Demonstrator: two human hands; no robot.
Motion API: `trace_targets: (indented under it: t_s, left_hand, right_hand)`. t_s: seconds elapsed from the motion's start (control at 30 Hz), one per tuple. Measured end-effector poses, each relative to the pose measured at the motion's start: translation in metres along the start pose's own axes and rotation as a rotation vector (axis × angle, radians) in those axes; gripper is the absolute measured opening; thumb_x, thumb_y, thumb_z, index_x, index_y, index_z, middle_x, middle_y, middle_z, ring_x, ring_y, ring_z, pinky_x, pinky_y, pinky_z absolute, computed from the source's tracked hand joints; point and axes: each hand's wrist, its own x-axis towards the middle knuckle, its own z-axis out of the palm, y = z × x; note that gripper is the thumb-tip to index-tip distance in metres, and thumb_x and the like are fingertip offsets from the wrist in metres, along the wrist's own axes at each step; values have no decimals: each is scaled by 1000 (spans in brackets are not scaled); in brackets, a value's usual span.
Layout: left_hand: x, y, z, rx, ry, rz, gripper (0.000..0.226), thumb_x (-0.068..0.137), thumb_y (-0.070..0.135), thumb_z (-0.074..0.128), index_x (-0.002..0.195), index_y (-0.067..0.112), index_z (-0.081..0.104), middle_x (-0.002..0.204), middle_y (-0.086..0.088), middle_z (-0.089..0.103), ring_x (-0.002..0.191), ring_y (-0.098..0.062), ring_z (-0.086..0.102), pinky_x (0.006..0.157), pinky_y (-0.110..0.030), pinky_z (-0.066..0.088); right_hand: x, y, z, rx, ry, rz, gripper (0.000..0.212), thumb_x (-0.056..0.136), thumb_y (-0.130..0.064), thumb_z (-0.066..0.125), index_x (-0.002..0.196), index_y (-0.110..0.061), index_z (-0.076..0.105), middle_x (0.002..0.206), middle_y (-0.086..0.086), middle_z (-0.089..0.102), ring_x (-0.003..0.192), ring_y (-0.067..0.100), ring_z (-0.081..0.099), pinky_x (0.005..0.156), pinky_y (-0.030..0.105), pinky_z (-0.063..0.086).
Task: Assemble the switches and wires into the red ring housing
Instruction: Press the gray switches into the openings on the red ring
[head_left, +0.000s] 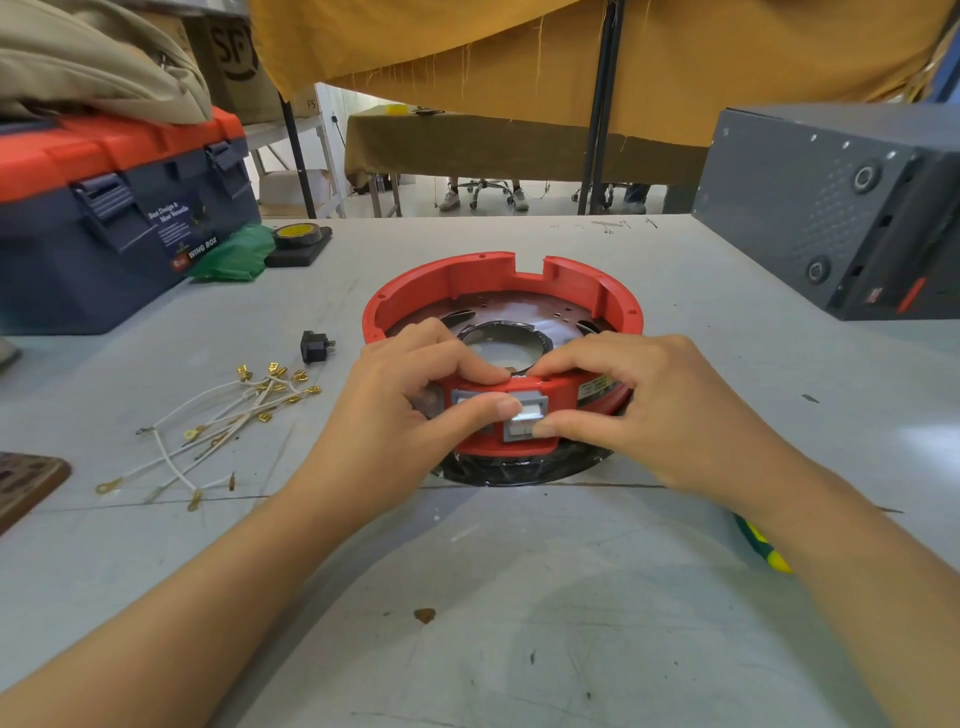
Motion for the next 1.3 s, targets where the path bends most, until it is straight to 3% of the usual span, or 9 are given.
trace_targets:
  t_s: [0.1,0.47,0.87,0.97,1.13,1.3]
  left_hand:
    - [-1,-1,0,-12,4,-1,23,77,42,65,90,25,71,85,9,60,81,-10,55,70,-27,45]
    - [-1,-1,1,-14,9,4,22,78,37,63,91,21,72,86,9,61,82,-9,55,70,-32,46]
    - [-2,4,4,-17,53,1,18,81,34,61,86,20,72,81,8,59,77,-12,55,67,-39,48]
    - [-3,4,4,-10,38,-11,18,82,36,59,87,23,71,85,9,59,82,-10,56,73,-41,49]
    - [-8,-3,-2,79,-50,53,22,81,36,63,100,26,65,104,18,55,105,-1,51,97,-37,38]
    - [-11,-5,0,161,-53,69,35,76,44,70,104,25,62,109,15,52,109,-6,47,98,-31,34]
  right_hand:
    - [0,1,-3,62,-40,57,27,74,-49,67,99,-38,69,92,-22,67,91,-5,60,79,10,46]
    - [2,2,0,101,10,89,19,81,-31,67,99,-31,74,92,-22,68,91,-6,61,79,6,44]
    - [2,-1,1,83,44,95,19,83,-31,64,99,-31,74,89,-24,68,92,-4,61,81,14,49]
    - [1,-1,0,46,20,88,21,84,-35,60,101,-33,72,92,-24,67,93,-6,59,81,14,48]
    - [-2,-2,-3,-47,-33,46,27,79,-40,67,106,-34,67,97,-18,65,93,-3,56,80,10,43]
    - [-2,-1,-1,-138,-42,36,34,75,-39,72,107,-30,65,98,-15,63,93,3,55,83,14,42]
